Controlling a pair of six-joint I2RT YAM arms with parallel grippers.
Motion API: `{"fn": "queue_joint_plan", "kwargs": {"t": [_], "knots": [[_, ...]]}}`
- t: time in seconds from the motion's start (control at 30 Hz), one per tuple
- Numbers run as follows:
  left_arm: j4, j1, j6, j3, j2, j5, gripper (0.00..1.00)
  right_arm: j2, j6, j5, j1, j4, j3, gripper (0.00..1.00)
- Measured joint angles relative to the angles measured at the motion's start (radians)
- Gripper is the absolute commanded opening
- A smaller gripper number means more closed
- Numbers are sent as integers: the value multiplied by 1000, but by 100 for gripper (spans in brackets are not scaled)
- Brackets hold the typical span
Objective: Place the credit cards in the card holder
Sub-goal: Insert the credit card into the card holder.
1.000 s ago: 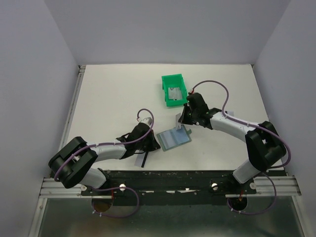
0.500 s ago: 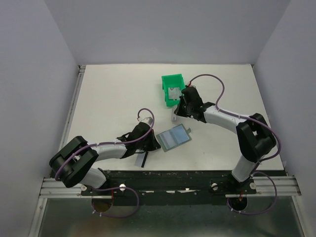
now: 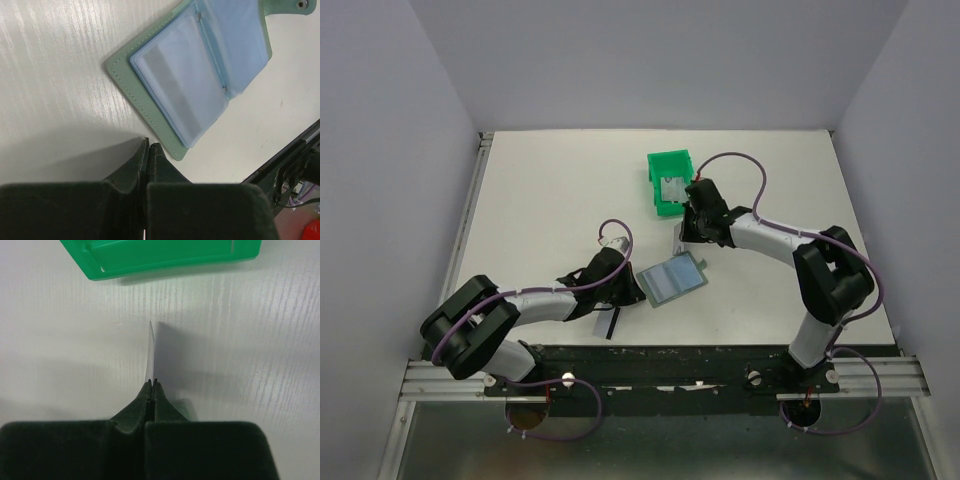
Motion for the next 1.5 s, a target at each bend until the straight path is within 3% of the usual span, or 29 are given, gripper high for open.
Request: {"fn": "queue_joint_plan", "kwargs": {"t": [0.73, 1.17, 1.5], "knots": [[1, 1, 0, 0, 0, 0, 0, -169, -23, -42, 0, -68, -157, 0], [3, 1, 0, 0, 0, 1, 0, -363, 25, -39, 0, -64, -211, 0], [6, 1, 0, 0, 2, 3, 0, -496, 199, -267, 0, 171, -573, 0]]}}
